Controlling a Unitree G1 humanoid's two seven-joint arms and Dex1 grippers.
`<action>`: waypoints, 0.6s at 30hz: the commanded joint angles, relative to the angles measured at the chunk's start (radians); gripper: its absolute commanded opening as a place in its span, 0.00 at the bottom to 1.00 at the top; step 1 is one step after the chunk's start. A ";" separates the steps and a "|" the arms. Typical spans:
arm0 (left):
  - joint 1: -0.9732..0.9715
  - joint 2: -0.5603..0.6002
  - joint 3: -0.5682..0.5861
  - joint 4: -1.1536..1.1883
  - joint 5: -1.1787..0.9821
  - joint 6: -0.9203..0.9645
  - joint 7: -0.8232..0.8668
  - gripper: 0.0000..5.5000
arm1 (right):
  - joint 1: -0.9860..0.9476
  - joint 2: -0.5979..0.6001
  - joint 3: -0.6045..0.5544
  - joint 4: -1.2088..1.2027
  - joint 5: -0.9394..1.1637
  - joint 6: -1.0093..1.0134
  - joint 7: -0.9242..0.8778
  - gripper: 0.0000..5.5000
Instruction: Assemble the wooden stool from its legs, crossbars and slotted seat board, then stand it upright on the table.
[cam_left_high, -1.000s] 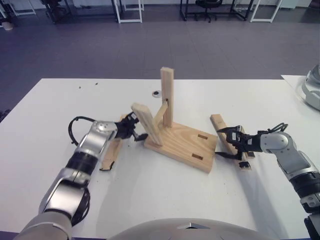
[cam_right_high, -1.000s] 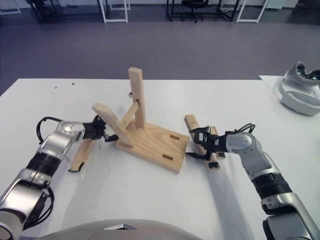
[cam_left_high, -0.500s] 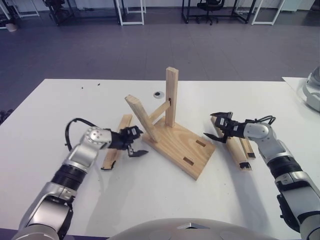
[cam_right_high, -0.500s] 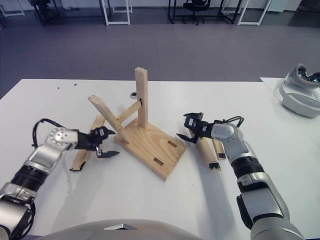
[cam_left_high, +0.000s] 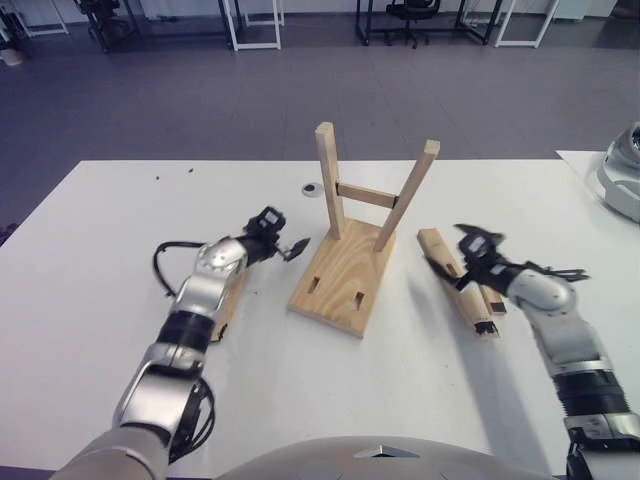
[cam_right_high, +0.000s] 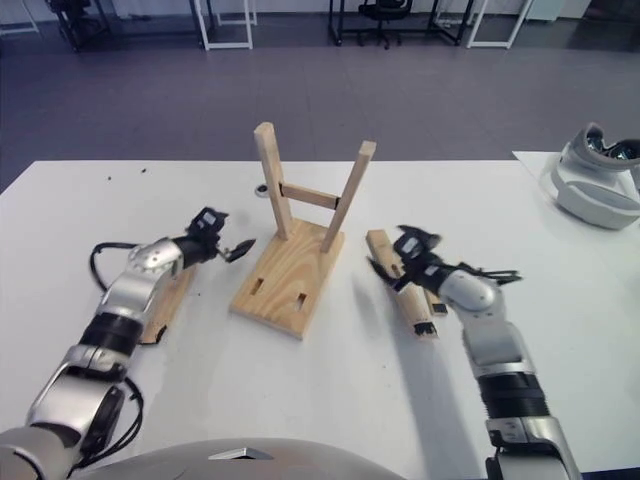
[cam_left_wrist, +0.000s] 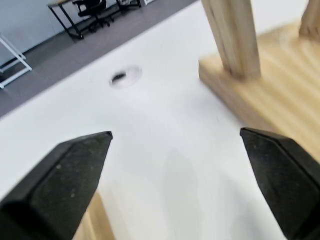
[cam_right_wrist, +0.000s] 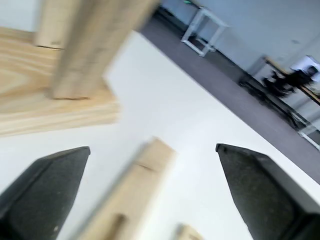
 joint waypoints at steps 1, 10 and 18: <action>0.142 0.042 0.001 -0.203 0.011 0.064 0.007 0.86 | 0.024 0.004 -0.108 0.047 0.080 0.146 -0.034 0.85; 0.134 0.065 -0.109 -0.128 0.144 0.046 0.028 0.86 | 0.009 0.060 -0.116 0.253 0.164 0.264 -0.034 0.85; 0.198 0.119 -0.178 -0.296 0.157 0.075 -0.045 0.86 | 0.115 0.067 -0.123 0.156 0.184 0.399 -0.083 0.57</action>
